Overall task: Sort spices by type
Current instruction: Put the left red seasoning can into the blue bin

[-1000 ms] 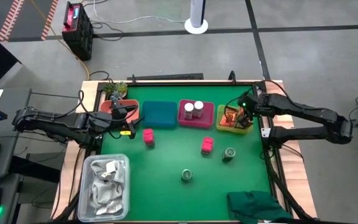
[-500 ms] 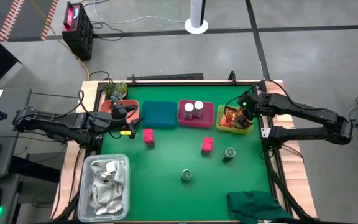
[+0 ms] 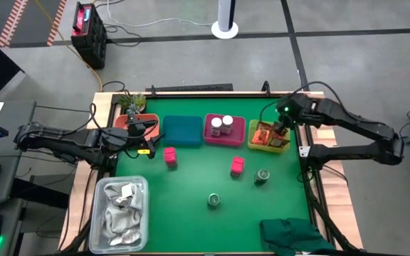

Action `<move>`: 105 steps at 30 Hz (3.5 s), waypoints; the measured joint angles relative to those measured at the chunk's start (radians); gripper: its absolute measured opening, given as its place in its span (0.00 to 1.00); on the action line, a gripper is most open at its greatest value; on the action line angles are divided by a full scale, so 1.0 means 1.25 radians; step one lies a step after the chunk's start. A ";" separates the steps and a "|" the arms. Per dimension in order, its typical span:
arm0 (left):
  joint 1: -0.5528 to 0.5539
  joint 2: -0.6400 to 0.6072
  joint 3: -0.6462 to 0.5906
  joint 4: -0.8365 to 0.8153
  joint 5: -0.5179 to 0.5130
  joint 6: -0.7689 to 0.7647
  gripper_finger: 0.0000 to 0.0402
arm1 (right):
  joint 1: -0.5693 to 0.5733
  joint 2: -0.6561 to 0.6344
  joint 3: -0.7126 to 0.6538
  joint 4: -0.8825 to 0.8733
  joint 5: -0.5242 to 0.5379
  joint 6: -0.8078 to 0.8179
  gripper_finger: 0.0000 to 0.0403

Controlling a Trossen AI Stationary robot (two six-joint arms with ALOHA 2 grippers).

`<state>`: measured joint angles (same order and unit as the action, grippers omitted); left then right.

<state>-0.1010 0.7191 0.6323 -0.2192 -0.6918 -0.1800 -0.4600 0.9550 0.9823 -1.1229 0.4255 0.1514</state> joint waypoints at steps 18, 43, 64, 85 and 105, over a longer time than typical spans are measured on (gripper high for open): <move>0.016 0.121 0.125 -0.289 0.238 -0.115 0.58 | 0.326 0.174 0.007 0.563 -0.049 -0.124 0.38; -0.002 0.604 0.340 -0.478 0.160 0.691 0.58 | 0.417 0.177 0.005 0.499 0.145 -0.044 0.38; -0.010 0.604 0.460 -0.750 0.256 1.035 0.58 | 0.384 0.116 -0.121 0.618 0.143 -0.036 0.38; -0.007 0.605 0.408 -0.588 0.365 1.276 0.72 | 0.422 0.116 -0.121 0.676 0.142 -0.043 0.38; 0.026 0.604 0.376 -0.591 0.341 1.228 0.72 | 0.446 0.116 -0.121 0.689 0.142 -0.047 0.38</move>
<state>-0.0691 1.4746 1.1027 -0.9578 -0.2649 1.3548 0.0975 1.1004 0.8307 -0.2612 0.6029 0.0933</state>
